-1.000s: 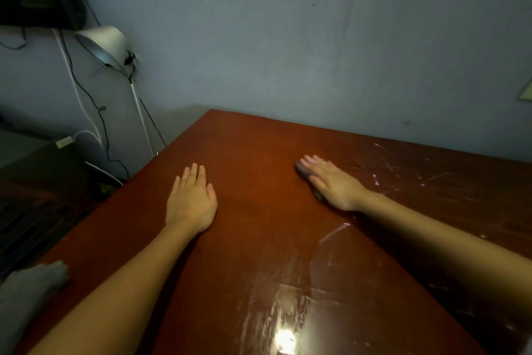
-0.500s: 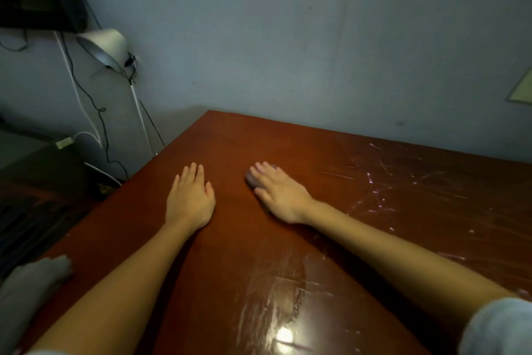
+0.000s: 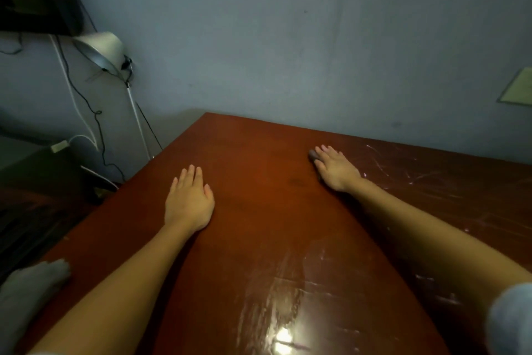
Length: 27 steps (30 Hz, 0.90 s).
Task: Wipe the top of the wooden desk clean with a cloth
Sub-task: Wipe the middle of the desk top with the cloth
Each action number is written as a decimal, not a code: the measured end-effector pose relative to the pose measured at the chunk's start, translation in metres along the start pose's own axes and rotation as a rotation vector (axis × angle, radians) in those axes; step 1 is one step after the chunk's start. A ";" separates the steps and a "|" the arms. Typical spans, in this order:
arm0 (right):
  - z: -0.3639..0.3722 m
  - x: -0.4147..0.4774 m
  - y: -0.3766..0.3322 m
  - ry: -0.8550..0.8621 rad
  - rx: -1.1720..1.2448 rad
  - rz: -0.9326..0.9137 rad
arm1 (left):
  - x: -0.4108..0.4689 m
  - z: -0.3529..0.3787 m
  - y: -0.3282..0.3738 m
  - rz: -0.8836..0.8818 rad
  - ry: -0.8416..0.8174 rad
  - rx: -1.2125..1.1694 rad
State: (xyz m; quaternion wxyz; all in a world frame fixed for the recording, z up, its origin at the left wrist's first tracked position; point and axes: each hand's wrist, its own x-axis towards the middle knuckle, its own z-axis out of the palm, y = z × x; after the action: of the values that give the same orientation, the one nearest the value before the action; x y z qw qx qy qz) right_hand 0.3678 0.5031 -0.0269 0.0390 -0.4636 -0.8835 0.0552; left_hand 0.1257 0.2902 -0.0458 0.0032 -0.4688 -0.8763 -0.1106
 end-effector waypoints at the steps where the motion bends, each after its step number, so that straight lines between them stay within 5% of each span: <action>1: 0.003 0.007 -0.009 -0.001 -0.001 0.013 | 0.000 0.000 0.000 -0.002 0.005 -0.016; 9: 0.017 -0.046 -0.100 -0.031 -0.015 -0.302 | -0.012 -0.007 0.004 -0.004 0.165 -0.075; 14: 0.013 -0.129 -0.079 -0.038 0.028 -0.552 | -0.037 -0.011 0.005 0.100 0.198 -0.098; 21: 0.001 -0.112 0.000 -0.030 -0.032 -0.314 | -0.104 -0.032 -0.002 0.304 -0.021 -0.149; 27: 0.008 -0.072 -0.053 0.004 0.006 -0.041 | -0.150 -0.038 -0.014 0.289 -0.041 -0.107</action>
State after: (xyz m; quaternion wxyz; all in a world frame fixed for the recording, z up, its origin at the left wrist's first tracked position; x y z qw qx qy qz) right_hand 0.3648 0.4138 -0.0288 0.0433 -0.4453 -0.8926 0.0562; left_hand 0.1944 0.1521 -0.0274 -0.0239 -0.5917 -0.7925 -0.1458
